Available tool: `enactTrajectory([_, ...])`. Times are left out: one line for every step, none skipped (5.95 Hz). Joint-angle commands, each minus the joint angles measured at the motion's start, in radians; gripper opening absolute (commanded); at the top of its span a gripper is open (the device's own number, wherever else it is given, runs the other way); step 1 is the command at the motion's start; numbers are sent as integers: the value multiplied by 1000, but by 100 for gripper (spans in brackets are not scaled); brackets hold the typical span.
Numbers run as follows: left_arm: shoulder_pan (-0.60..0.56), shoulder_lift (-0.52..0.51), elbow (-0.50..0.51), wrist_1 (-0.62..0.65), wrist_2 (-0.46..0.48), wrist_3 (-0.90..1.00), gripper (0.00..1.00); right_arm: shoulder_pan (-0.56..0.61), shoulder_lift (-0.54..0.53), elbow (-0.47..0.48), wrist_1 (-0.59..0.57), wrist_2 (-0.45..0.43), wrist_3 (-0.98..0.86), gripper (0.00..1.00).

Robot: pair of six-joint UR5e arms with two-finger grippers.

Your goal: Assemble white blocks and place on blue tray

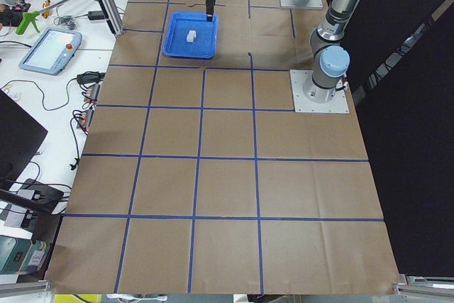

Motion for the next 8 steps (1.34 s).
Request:
enactTrajectory([0,0,1,0,0,0,99,40,-129,2,118,-4,359,100])
enactTrajectory([0,0,1,0,0,0,99,122,-146,2,129,2,466,100])
enactTrajectory([0,0,1,0,0,0,99,148,-134,-2,123,2,505,100])
enactTrajectory([0,0,0,0,0,0,99,123,-133,-5,117,2,498,100])
enactTrajectory([0,0,0,0,0,0,99,43,-133,-24,129,7,475,100])
enactTrajectory([0,0,0,0,0,0,99,25,-139,-21,132,42,462,100])
enactTrajectory([0,0,0,0,0,0,99,25,-142,-16,132,36,464,100])
enactTrajectory([0,0,0,0,0,0,99,25,-143,-15,132,35,467,100])
